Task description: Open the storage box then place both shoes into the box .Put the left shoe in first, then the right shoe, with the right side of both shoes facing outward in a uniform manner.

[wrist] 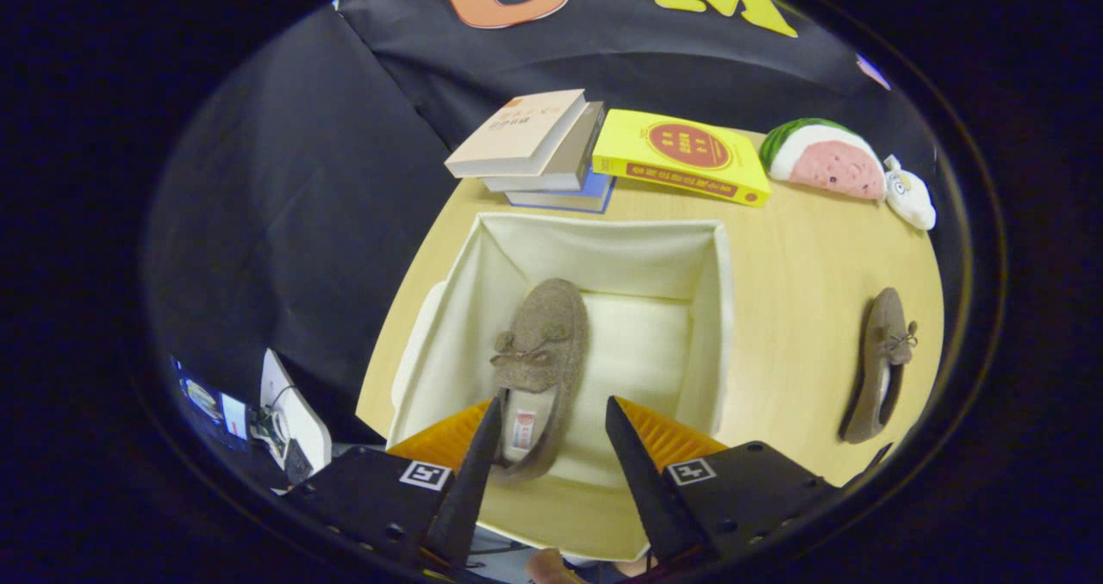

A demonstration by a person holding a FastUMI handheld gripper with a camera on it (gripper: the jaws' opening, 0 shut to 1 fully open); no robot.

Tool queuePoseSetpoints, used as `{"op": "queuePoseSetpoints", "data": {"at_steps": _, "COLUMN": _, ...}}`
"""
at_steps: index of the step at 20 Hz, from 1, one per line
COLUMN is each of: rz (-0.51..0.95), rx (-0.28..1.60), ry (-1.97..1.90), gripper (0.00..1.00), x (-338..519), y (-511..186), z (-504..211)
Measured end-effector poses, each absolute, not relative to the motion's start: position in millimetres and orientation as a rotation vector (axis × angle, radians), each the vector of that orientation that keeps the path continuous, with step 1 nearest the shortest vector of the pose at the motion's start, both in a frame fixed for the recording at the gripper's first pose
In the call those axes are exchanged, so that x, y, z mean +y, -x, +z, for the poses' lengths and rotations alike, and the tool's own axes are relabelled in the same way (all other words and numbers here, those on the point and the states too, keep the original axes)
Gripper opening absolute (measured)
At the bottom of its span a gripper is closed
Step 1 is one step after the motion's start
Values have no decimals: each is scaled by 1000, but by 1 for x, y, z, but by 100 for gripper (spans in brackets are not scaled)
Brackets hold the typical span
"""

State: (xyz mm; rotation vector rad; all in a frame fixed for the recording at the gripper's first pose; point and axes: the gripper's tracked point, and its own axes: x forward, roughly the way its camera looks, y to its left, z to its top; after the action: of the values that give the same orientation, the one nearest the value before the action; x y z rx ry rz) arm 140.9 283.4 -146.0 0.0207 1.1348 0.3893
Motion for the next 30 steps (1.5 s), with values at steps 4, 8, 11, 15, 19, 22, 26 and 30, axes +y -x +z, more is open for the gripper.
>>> {"op": "queuePoseSetpoints", "data": {"at_steps": 4, "rz": 349, "rx": 1039, "ry": 60, "gripper": 89, "x": 229, "y": -152, "z": -112}}
{"op": "queuePoseSetpoints", "data": {"at_steps": 8, "rz": 264, "rx": 1004, "ry": 125, "gripper": 94, "x": 164, "y": -162, "z": -101}}
{"op": "queuePoseSetpoints", "data": {"at_steps": 11, "rz": 179, "rx": 999, "ry": 156, "gripper": 94, "x": 110, "y": -172, "z": -112}}
{"op": "queuePoseSetpoints", "data": {"at_steps": 15, "rz": 53, "rx": 1052, "ry": 159, "gripper": 94, "x": 35, "y": -183, "z": -142}}
{"op": "queuePoseSetpoints", "data": {"at_steps": 19, "rz": -66, "rx": 1082, "ry": 176, "gripper": 97, "x": -39, "y": -189, "z": -168}}
{"op": "queuePoseSetpoints", "data": {"at_steps": 22, "rz": -115, "rx": 1130, "ry": 130, "gripper": 97, "x": -77, "y": -189, "z": -187}}
{"op": "queuePoseSetpoints", "data": {"at_steps": 26, "rz": -178, "rx": 1188, "ry": 146, "gripper": 96, "x": -120, "y": -189, "z": -213}}
{"op": "queuePoseSetpoints", "data": {"at_steps": 30, "rz": -249, "rx": 1215, "ry": 146, "gripper": 96, "x": -146, "y": -196, "z": -233}}
